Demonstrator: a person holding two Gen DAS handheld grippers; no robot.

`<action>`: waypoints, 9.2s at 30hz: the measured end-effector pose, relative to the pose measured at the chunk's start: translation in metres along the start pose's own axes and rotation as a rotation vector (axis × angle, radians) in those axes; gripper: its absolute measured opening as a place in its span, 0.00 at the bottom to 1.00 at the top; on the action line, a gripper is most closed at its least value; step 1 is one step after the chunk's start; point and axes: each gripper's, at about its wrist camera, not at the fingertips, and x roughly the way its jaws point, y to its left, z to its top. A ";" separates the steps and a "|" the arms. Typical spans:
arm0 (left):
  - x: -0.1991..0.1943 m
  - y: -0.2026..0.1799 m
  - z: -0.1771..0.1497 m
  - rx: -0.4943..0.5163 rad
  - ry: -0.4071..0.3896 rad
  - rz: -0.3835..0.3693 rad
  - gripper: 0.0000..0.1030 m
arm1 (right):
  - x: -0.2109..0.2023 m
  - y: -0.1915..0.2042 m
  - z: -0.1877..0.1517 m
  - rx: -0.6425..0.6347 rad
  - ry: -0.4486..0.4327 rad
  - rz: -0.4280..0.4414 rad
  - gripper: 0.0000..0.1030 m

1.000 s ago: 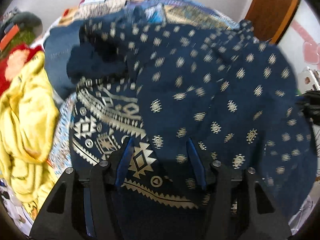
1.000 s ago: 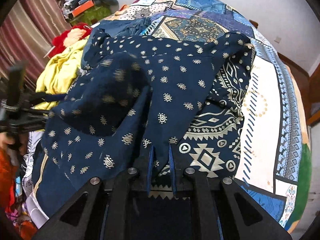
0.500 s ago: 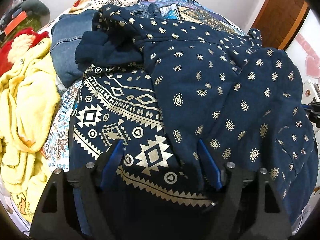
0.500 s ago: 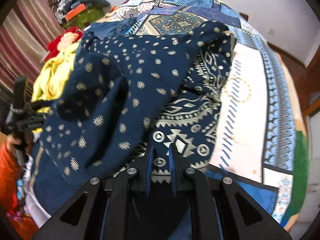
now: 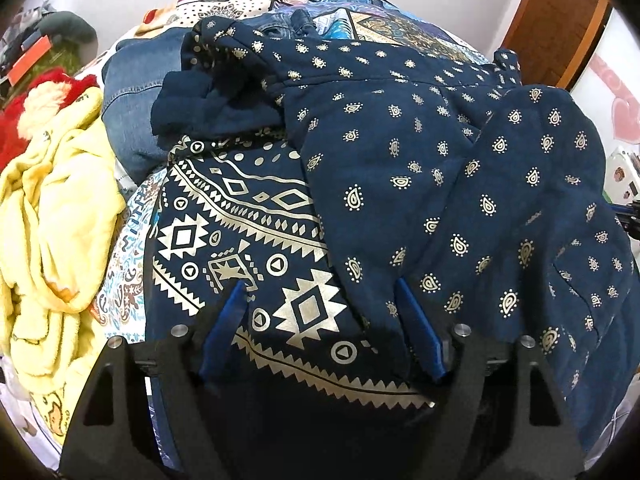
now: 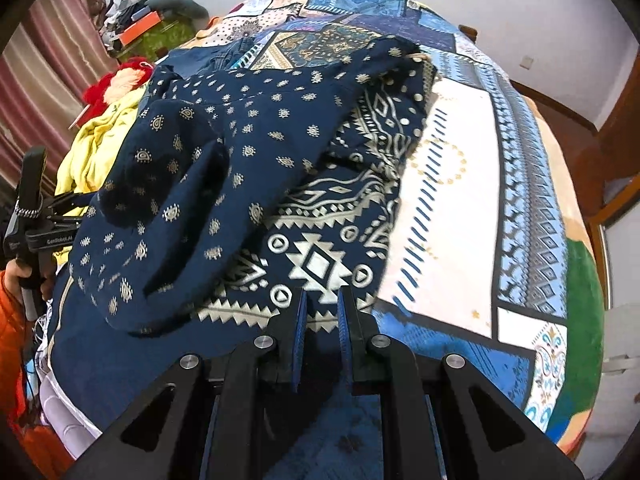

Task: Fold large clothes

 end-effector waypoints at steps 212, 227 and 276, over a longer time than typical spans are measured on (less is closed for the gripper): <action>0.070 0.152 0.297 -0.161 -0.195 0.381 0.92 | 0.128 -0.003 0.362 0.069 -0.242 0.005 0.11; 0.087 0.045 0.210 0.057 -0.088 0.096 0.93 | 0.145 0.124 0.279 -0.347 -0.204 -0.079 0.11; 0.115 0.136 0.125 -0.676 -0.201 -0.336 0.88 | 0.100 0.062 0.219 -0.171 -0.177 0.020 1.00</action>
